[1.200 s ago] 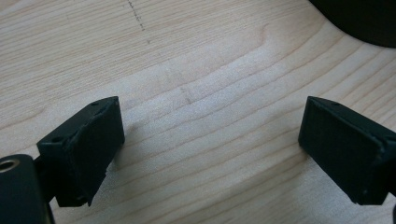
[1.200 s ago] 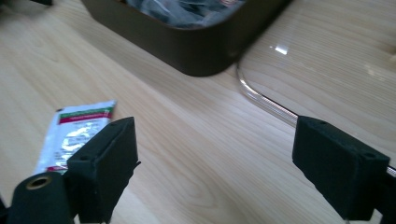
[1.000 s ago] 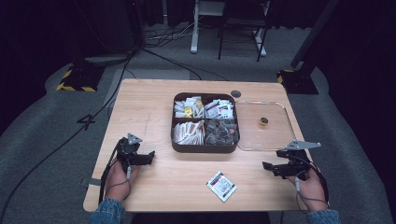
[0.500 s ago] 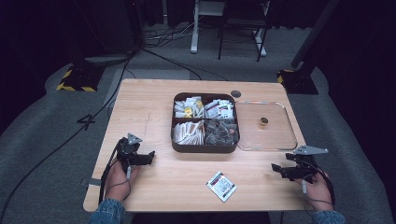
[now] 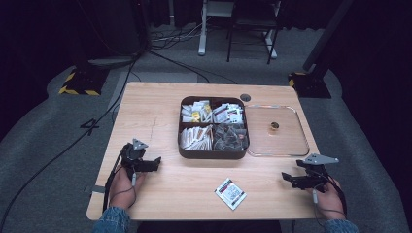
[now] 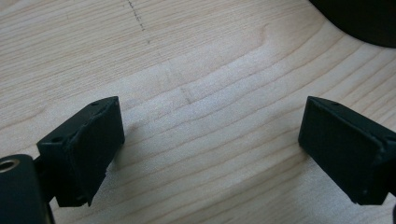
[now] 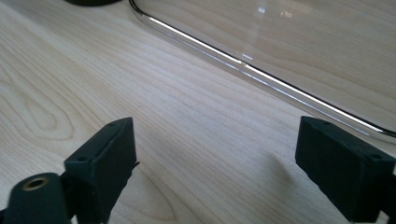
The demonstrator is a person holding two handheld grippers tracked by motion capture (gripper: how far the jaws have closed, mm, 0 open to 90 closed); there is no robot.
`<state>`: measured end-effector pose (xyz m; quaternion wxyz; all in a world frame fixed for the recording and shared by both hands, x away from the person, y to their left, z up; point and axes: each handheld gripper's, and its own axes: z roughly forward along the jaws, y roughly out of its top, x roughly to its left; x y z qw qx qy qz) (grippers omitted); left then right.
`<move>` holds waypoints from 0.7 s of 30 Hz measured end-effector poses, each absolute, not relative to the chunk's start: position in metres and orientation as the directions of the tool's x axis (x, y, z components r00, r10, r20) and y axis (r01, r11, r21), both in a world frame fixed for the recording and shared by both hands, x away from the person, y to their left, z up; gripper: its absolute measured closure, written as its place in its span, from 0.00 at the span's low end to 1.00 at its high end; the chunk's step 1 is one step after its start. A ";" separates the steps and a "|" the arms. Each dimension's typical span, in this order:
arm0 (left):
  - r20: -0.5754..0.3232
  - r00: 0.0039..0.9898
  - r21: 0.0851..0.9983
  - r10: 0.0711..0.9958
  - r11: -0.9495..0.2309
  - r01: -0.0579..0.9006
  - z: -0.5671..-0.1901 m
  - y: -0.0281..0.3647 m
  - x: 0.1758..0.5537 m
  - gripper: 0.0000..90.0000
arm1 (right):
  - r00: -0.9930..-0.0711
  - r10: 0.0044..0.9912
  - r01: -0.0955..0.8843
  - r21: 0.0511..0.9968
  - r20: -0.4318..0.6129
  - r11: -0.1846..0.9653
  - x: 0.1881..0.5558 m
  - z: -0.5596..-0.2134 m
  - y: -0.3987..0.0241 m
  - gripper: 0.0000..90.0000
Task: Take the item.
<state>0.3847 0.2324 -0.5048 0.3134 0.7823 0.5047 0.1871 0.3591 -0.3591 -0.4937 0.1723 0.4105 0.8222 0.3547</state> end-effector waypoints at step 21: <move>-0.025 0.419 0.679 0.907 -0.293 0.673 -0.505 0.232 0.384 0.08 | -0.592 0.806 0.568 0.708 -0.003 0.420 0.362 -0.505 -0.354 0.00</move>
